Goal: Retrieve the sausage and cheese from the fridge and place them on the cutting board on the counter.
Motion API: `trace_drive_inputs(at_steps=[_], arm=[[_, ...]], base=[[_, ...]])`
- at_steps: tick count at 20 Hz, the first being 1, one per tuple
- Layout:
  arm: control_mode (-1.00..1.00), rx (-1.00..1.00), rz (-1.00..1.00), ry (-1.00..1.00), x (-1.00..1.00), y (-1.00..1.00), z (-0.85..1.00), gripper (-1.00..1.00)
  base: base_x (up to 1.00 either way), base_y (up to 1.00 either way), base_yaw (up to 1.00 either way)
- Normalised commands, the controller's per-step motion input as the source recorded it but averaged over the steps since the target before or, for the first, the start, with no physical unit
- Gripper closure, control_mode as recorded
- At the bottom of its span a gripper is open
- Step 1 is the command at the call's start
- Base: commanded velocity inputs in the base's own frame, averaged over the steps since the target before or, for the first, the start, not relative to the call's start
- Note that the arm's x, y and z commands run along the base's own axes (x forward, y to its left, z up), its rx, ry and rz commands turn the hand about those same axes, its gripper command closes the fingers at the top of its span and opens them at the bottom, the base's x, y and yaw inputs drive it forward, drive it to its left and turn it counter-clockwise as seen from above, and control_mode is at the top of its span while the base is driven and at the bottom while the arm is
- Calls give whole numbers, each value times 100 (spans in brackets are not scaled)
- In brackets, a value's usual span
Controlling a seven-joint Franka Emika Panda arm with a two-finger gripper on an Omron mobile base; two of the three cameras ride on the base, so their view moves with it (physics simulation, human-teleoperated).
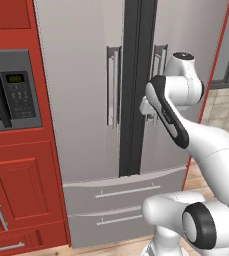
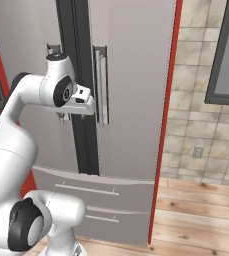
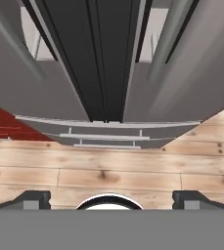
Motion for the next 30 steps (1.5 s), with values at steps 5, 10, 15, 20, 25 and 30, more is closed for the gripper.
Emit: trace_drive_inputs(at_steps=[5, 10, 15, 20, 25, 30], arm=[[-100, -3, 0, -46, -21, -2, 5, -100], [-100, -4, -3, -48, -6, -15, 9, -100], [-100, 0, -5, -9, 0, -40, 16, -100], [-100, 6, 0, -1, 19, -40, 18, -100], [-100, 9, 0, 0, 38, -2, 14, -100], [-100, 3, 0, 0, 36, 9, 0, -100]], base=[[0, 0, 0], [0, 0, 0], [0, 0, 0], [0, 0, 0], [0, 0, 0], [0, 0, 0]])
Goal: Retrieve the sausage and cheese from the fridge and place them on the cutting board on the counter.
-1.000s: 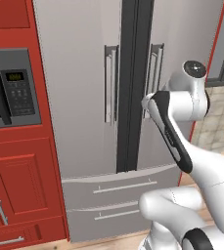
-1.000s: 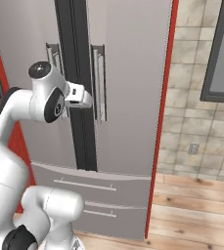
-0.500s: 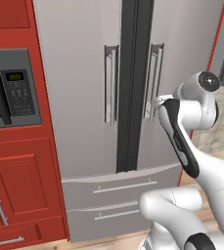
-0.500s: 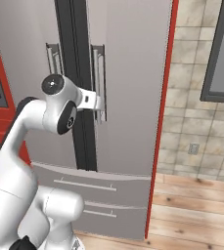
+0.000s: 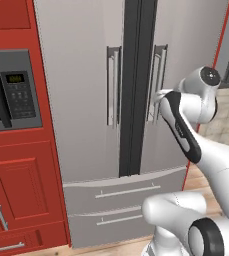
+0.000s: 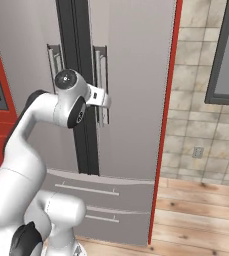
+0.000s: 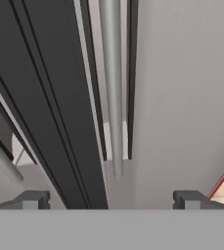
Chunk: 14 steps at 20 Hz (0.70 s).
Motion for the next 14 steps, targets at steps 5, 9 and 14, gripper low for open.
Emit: trace_drive_inputs(at_steps=[5, 9, 14], arm=[[-100, 0, 0, 0, 29, 0, 0, -100], [-100, 0, 0, -2, 34, 0, 0, -100], [-100, 0, 0, -5, 40, 0, -1, -100]], base=[[0, 0, 0], [0, 0, 0], [0, 0, 0]])
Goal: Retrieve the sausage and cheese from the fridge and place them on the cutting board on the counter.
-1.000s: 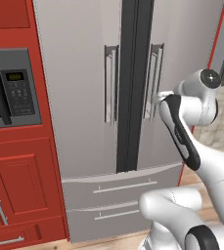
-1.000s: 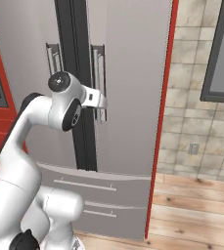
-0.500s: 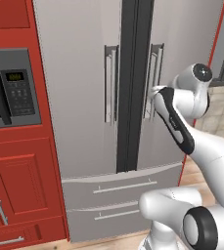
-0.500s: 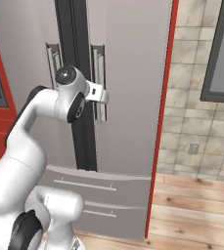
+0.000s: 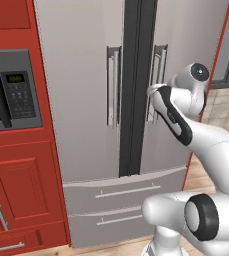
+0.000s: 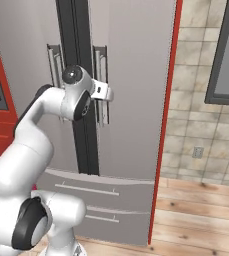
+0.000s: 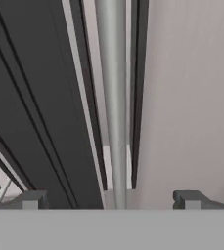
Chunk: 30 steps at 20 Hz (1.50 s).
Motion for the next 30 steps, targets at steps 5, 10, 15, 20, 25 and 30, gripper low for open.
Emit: trace_drive_inputs(at_steps=[5, 10, 15, 20, 25, 30], arm=[[-100, 0, 0, -1, 54, 0, -1, -100], [-100, 2, 0, 1, 65, -3, -3, -100], [-100, 4, 0, 6, 68, -10, -10, -100], [-100, 1, 0, 0, 61, -6, -21, -100], [-100, 0, 0, 0, 30, 0, -21, 100], [-100, 0, 0, -1, 14, 0, -10, 100]], base=[[0, 0, 0], [0, 0, 0], [0, 0, 0], [0, 0, 0], [0, 0, 0], [0, 0, 0]])
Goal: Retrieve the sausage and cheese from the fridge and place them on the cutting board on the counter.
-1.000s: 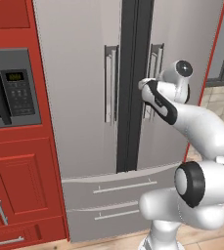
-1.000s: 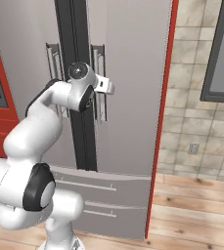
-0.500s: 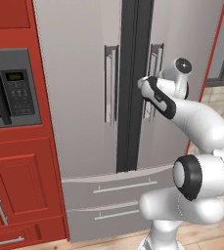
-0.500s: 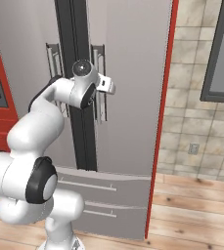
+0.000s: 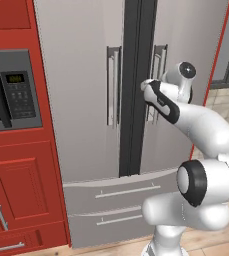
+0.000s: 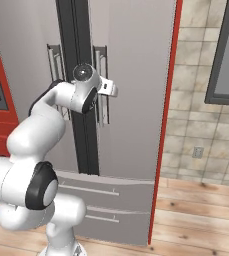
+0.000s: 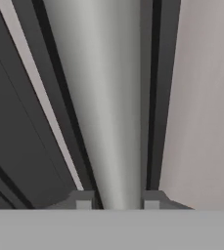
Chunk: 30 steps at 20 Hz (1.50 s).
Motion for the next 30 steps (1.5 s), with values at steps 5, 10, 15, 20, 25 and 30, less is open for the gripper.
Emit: trace_drive_inputs(at_steps=[5, 10, 15, 20, 25, 30], arm=[[-100, 0, 0, 0, -16, 0, 0, 100], [-100, -1, -6, -13, -98, -14, 0, 100], [-100, 0, -1, -9, -100, -77, 0, 100], [-100, 0, 0, -5, -99, -100, 0, 100], [-100, 5, 11, -3, -28, -80, 0, -100], [-100, 5, 3, 12, -13, -19, 21, -100]], base=[[0, 0, 0], [0, 0, 0], [0, 0, 0], [0, 0, 0], [0, 0, 0], [0, 0, 0]])
